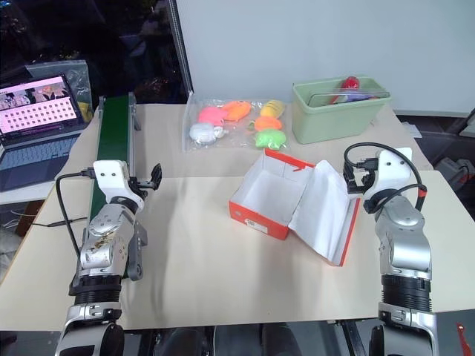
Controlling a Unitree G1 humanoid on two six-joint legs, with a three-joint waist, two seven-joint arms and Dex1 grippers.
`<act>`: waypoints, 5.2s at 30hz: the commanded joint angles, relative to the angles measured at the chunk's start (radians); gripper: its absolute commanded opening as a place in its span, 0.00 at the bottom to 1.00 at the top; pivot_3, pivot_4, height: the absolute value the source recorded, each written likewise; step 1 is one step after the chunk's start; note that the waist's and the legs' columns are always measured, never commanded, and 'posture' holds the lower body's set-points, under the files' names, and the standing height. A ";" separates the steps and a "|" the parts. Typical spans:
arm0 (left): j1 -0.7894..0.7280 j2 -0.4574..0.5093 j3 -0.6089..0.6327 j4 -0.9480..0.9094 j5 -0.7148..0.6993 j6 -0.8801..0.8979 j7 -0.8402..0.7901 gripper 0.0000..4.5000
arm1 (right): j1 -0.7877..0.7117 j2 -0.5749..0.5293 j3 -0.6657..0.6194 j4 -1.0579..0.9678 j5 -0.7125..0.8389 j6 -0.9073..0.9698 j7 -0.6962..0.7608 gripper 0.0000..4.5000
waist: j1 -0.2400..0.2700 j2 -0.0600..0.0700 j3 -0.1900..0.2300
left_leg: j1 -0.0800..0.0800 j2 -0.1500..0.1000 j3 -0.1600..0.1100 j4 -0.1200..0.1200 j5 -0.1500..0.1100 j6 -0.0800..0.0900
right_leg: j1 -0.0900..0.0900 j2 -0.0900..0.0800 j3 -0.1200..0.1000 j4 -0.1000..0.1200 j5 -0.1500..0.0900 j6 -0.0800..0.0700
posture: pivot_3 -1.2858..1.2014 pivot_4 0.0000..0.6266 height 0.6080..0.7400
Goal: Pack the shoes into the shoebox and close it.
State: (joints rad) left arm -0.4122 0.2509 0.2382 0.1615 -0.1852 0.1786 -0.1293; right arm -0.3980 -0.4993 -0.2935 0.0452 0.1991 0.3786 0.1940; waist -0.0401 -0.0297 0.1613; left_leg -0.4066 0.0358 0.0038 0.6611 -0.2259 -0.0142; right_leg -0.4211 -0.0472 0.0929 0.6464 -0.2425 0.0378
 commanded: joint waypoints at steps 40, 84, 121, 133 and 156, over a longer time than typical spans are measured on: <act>0.236 0.100 0.139 -0.430 0.025 0.388 0.131 1.00 | -0.103 -0.011 0.461 -0.364 0.277 0.239 0.623 0.99 | 0.008 -0.008 -0.002 | -0.001 0.001 -0.003 0.002 -0.001 0.001 | 0.000 0.000 -0.003 0.000 0.000 0.000 | 0.52 0.24 0.92; -0.068 0.112 0.175 -0.414 0.041 0.898 0.238 1.00 | -0.071 0.041 0.448 -0.362 0.241 0.232 0.552 0.99 | -0.002 -0.009 -0.002 | -0.002 0.001 -0.004 0.002 -0.001 0.000 | -0.001 0.000 -0.002 0.001 0.000 0.000 | 0.52 0.24 0.92; 0.004 0.071 0.016 -0.509 0.235 0.514 0.322 0.63 | -0.162 0.132 0.345 -0.272 0.257 0.245 0.417 1.00 | -0.005 -0.013 0.000 | 0.009 0.000 -0.005 0.002 -0.001 -0.001 | 0.012 0.000 -0.002 -0.003 0.000 0.001 | 0.52 0.24 0.92; 0.035 -0.083 -0.181 -0.661 -0.164 0.436 -0.106 0.63 | -0.415 0.467 0.017 -0.077 0.625 0.568 0.056 1.00 | 0.008 -0.013 0.000 | -0.013 -0.004 -0.005 0.001 0.000 -0.003 | -0.007 -0.010 -0.009 0.001 0.003 0.002 | 0.52 0.24 0.92; 0.001 0.032 -0.264 -0.626 -0.244 0.489 -0.267 0.62 | -0.440 0.545 -0.006 -0.077 0.760 0.748 -0.044 0.47 | -0.005 -0.012 0.000 | -0.010 -0.004 -0.006 0.001 0.002 0.000 | -0.004 -0.007 -0.009 -0.001 0.002 0.003 | 0.52 0.24 0.92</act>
State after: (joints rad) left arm -0.3857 0.2881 -0.0084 -0.4526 -0.4307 0.6942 -0.3889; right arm -0.8111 0.0178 -0.3084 0.0085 0.8855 1.1135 0.1381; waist -0.0453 -0.0420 0.1615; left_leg -0.4164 0.0315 -0.0019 0.6618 -0.2236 -0.0138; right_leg -0.4254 -0.0540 0.0834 0.6452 -0.2402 0.0407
